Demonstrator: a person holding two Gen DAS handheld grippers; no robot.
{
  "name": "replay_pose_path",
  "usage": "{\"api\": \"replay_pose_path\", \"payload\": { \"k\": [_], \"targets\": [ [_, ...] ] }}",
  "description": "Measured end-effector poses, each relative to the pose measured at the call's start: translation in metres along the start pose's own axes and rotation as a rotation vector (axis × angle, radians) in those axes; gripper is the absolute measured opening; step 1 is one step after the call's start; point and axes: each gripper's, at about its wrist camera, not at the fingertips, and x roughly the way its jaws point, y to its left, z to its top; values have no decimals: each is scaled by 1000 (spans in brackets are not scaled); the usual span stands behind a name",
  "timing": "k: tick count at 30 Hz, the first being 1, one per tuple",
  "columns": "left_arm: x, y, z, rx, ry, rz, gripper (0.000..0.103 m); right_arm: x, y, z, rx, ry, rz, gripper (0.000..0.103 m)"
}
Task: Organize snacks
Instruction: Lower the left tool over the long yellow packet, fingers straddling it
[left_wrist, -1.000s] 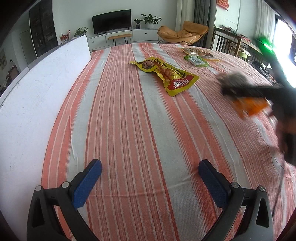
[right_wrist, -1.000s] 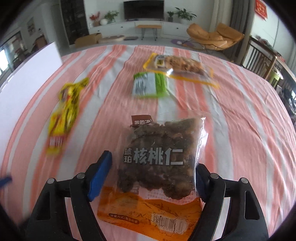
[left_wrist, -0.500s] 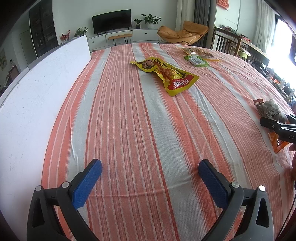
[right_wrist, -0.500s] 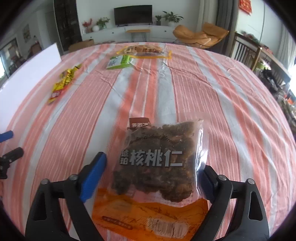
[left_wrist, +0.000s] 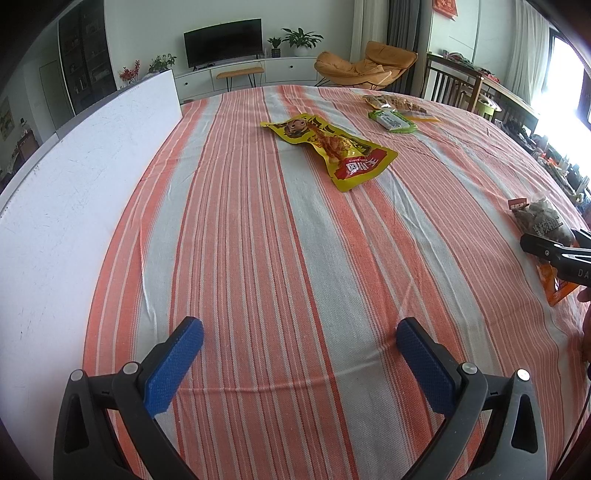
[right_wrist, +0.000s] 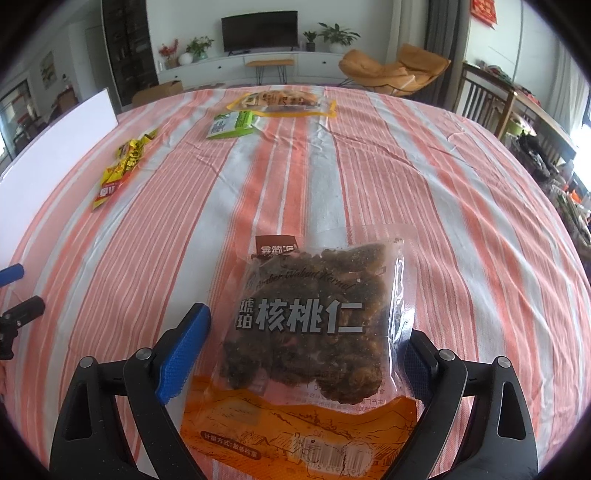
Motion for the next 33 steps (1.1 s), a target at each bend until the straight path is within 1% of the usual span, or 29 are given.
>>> {"api": "replay_pose_path", "payload": {
  "k": [3, 5, 7, 8, 9, 11, 13, 14, 16, 17, 18, 20, 21, 22, 23, 24, 25, 26, 29, 32, 33],
  "targets": [
    [0, 0, 0, -3, 2, 2, 103, 0, 0, 0, 0, 0, 1, 94],
    [2, 1, 9, -30, 63, 4, 103, 0, 0, 0, 0, 0, 0, 94],
    [2, 3, 20, -64, 90, -50, 103, 1, 0, 0, 2, -1, -3, 94],
    [0, 3, 34, -83, 79, -97, 103, 1, -1, 1, 4, -2, -3, 94],
    [-2, 3, 45, -92, 67, -116, 103, 1, -1, 1, 7, -3, -3, 94],
    [-2, 0, 73, -101, 51, -136, 103, 0, -2, 1, 15, -5, -4, 94],
    [7, -4, 109, -117, 35, -139, 103, -1, -3, 0, 25, -10, 0, 94],
    [17, -8, 127, -117, 35, -136, 103, -1, -4, 0, 31, -12, 1, 94],
    [39, -13, 152, -127, 43, -116, 103, -1, -7, 0, 45, -16, 4, 94],
    [52, -13, 161, -143, 51, -82, 103, -2, -7, -1, 48, -17, 6, 94],
    [69, -11, 169, -162, 64, -32, 103, -2, -7, -1, 51, -18, 6, 94],
    [95, -5, 175, -191, 102, 34, 103, -2, -8, -1, 55, -18, 4, 94],
    [103, -3, 173, -205, 122, 55, 99, -1, -7, 0, 55, -18, 5, 94],
    [109, 2, 171, -224, 136, 56, 96, -2, -8, 0, 55, -18, 5, 94],
    [106, 6, 167, -228, 97, 44, 88, -2, -8, 0, 55, -19, 5, 94],
    [101, 6, 163, -212, 69, 31, 63, -2, -8, 0, 56, -19, 6, 94],
    [98, 4, 159, -194, 53, 18, 47, -2, -8, 0, 56, -19, 6, 94],
    [91, 3, 152, -166, 50, -43, 31, -2, -8, -1, 55, -19, 6, 94],
    [73, 3, 125, -114, 70, -103, 29, -1, -8, 0, 54, -18, 3, 94],
    [37, 10, 73, -98, 89, -194, 29, -2, -9, -1, 58, -17, -8, 94],
    [26, 11, 60, -91, 96, -219, 29, -2, -9, -1, 61, -17, -13, 94]
  ]
}}
